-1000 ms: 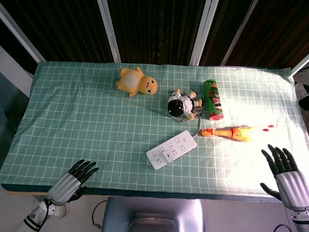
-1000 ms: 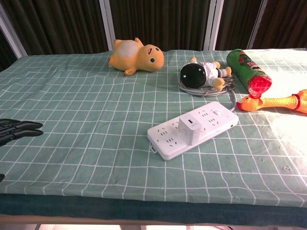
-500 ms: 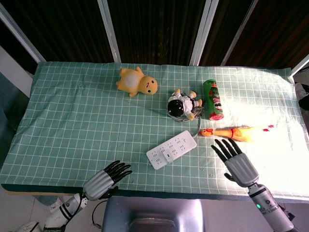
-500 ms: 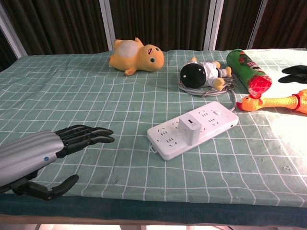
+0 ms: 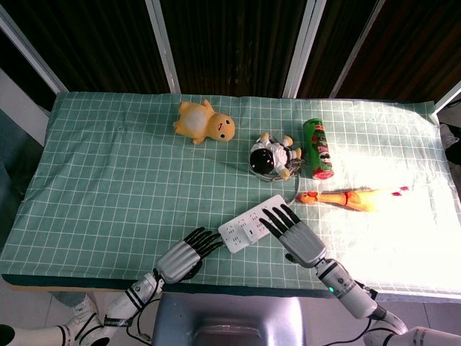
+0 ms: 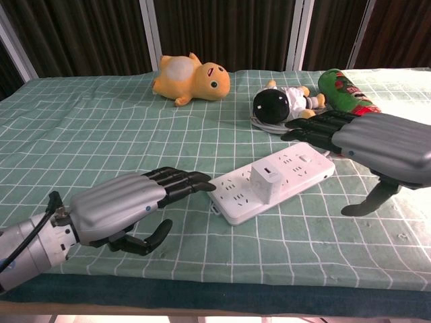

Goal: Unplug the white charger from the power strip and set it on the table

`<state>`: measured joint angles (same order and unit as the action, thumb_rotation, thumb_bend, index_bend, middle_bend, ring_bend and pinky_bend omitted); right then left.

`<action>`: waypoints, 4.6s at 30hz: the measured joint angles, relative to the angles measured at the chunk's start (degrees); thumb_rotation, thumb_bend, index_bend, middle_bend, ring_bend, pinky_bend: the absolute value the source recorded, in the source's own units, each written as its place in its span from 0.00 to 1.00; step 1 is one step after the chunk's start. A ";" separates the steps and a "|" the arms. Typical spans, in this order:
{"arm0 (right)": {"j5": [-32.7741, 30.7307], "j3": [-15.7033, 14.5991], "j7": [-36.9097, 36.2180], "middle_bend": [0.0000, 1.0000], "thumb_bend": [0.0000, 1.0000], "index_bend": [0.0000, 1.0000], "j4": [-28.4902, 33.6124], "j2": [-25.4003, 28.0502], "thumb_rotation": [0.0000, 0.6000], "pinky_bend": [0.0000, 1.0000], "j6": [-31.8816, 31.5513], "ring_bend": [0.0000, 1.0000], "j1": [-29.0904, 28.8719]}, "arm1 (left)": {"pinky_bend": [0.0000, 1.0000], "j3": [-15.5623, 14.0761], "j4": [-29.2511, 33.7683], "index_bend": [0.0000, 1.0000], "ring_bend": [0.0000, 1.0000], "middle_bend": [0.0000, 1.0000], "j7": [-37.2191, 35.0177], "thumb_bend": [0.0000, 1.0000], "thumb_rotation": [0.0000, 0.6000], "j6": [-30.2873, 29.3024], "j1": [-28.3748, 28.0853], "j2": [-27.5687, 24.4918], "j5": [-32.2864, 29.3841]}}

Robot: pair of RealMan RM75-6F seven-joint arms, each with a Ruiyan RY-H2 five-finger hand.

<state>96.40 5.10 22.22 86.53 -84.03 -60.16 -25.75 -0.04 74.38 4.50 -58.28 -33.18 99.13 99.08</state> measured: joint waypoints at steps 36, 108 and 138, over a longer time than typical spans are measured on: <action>-11.42 -0.43 6.73 0.00 0.19 0.04 -2.97 -10.74 1.00 0.01 3.02 0.00 -5.18 | 0.02 2.88 -10.99 0.00 0.00 0.00 4.12 0.69 1.00 4.92 -5.95 10.52 -11.04; -15.06 0.32 14.35 0.39 0.40 0.59 -8.79 -17.39 1.00 0.53 -3.36 0.40 -7.58 | 0.02 0.27 -12.51 0.00 0.00 0.00 6.15 0.69 1.00 4.56 -7.64 11.05 -12.26; -12.11 -1.02 8.07 0.58 0.45 0.85 -5.50 -15.77 1.00 0.69 -7.38 0.69 -6.09 | 0.02 -0.01 -14.64 0.00 0.00 0.00 7.93 0.69 1.00 4.75 -8.06 12.66 -11.65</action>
<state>84.29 4.08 30.29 81.03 -99.80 -67.55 -31.83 -0.05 59.74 12.44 -53.53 -41.24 111.79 87.43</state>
